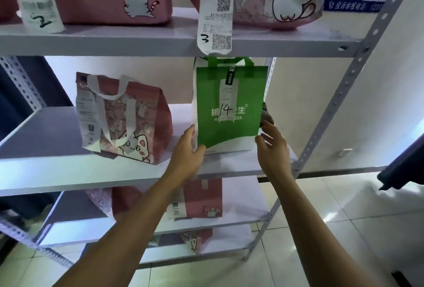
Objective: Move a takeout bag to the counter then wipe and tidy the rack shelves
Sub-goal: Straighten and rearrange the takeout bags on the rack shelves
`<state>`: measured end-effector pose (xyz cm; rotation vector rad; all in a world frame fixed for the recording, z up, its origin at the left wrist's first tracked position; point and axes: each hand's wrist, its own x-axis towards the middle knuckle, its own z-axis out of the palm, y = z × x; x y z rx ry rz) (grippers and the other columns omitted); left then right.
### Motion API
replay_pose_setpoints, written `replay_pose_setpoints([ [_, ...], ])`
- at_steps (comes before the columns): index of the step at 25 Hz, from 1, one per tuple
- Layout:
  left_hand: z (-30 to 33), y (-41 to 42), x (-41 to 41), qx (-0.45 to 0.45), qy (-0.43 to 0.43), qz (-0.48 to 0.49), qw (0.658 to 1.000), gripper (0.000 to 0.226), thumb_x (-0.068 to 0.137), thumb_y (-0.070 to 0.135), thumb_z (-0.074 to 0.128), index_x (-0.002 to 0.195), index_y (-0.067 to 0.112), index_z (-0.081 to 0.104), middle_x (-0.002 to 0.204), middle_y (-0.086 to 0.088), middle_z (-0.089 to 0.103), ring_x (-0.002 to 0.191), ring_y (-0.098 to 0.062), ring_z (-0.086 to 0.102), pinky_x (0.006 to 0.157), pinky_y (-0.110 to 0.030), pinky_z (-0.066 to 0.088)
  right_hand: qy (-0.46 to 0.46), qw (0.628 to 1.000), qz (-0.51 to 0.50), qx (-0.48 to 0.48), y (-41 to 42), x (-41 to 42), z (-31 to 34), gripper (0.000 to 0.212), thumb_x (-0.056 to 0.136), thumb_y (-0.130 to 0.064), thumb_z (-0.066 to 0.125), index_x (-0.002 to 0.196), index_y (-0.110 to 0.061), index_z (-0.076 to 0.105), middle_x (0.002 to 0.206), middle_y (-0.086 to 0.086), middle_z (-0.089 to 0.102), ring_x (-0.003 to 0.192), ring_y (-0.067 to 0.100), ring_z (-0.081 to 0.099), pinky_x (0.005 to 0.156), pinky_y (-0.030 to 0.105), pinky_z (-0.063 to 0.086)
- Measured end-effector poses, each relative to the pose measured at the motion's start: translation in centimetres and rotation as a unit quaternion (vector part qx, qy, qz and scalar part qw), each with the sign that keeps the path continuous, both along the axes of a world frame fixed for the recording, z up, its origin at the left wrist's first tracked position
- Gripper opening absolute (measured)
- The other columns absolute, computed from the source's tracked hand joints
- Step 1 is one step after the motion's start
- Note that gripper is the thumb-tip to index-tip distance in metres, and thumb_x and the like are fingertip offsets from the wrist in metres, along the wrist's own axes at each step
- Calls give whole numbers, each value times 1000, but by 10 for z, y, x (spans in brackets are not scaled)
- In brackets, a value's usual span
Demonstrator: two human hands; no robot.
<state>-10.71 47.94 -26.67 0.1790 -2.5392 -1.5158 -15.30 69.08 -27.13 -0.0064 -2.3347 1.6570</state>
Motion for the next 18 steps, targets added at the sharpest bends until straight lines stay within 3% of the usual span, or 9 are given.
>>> replay_pose_setpoints([
  [2, -9, 2, -16, 14, -18, 30, 999, 62, 101, 16, 48, 157, 22, 22, 161, -2, 30, 144, -21, 35, 116, -41, 33, -25, 999, 6, -20, 4, -22, -9, 45, 99, -19, 58, 143, -28, 49, 131, -12, 61, 121, 13, 59, 102, 34, 49],
  [5, -15, 1, -37, 48, -18, 55, 997, 58, 103, 15, 45, 156, 20, 23, 161, -1, 29, 145, -20, 33, 116, -38, 32, -35, 998, 25, -52, 3, -54, -18, 50, 101, -15, 52, 148, -27, 42, 137, -5, 58, 127, 18, 55, 108, 44, 47],
  [9, -23, 5, -55, 96, -16, 50, 994, 49, 105, 17, 42, 153, 23, 33, 146, 9, 47, 136, -15, 46, 101, -12, 41, -33, 994, 62, -89, -2, -83, -29, 44, 104, -10, 42, 144, -28, 46, 129, 1, 63, 118, 21, 61, 101, 43, 52],
  [10, -27, 6, -57, 108, -15, 49, 993, 48, 105, 15, 42, 152, 23, 36, 140, 10, 52, 132, -14, 49, 102, -15, 43, -33, 992, 64, -101, -2, -87, -32, 41, 104, -11, 42, 142, -26, 48, 126, 1, 65, 115, 20, 63, 99, 39, 53],
  [13, -42, 8, -59, 138, -12, 53, 989, 44, 104, 12, 43, 147, 20, 41, 138, 4, 55, 129, -13, 52, 113, -42, 40, -32, 991, 53, -122, -2, -91, -43, 29, 104, -11, 44, 131, -15, 55, 110, -4, 66, 105, 11, 64, 83, 15, 52],
  [15, -48, 10, -55, 153, -1, 52, 987, 40, 103, 16, 45, 142, 27, 45, 139, 4, 57, 130, -13, 52, 113, -45, 40, -21, 990, 42, -133, -1, -88, -45, 25, 104, -10, 44, 125, -11, 58, 104, -6, 65, 94, -1, 61, 75, 8, 47],
  [18, -46, 17, -41, 153, 3, 56, 987, 39, 96, 32, 48, 134, 37, 50, 135, 11, 60, 128, -8, 54, 112, -43, 42, -11, 989, 27, -144, 1, -76, -46, 26, 106, -11, 41, 124, -7, 60, 109, 1, 65, 93, 4, 58, 80, 9, 46],
])
